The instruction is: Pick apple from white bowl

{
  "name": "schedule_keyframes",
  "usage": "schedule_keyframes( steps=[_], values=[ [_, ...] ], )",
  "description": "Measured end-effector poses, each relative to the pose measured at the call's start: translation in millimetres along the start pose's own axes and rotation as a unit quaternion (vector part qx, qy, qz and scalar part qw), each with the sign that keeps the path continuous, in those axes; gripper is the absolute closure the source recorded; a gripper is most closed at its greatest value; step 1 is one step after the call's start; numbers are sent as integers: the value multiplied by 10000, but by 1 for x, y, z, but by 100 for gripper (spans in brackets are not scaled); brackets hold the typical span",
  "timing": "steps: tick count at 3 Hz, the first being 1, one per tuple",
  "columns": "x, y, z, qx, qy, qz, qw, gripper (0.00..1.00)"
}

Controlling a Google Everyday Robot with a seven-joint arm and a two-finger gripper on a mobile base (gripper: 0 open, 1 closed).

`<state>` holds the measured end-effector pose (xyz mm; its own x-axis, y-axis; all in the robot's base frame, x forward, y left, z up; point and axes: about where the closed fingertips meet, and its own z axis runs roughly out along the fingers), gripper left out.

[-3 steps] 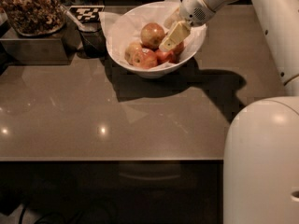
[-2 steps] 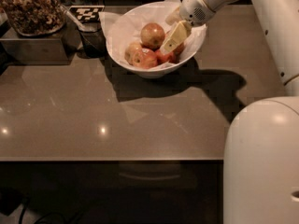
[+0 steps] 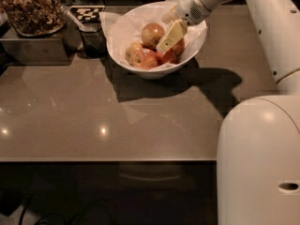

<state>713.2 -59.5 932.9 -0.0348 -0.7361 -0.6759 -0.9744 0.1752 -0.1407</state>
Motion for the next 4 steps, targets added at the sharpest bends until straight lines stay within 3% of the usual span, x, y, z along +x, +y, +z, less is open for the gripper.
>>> schedule_keyframes(
  steps=[3, 4],
  values=[
    [-14, -12, 31, -191, -235, 31, 9995, 20],
    [-16, -14, 35, -218, -251, 29, 9994, 29]
  ],
)
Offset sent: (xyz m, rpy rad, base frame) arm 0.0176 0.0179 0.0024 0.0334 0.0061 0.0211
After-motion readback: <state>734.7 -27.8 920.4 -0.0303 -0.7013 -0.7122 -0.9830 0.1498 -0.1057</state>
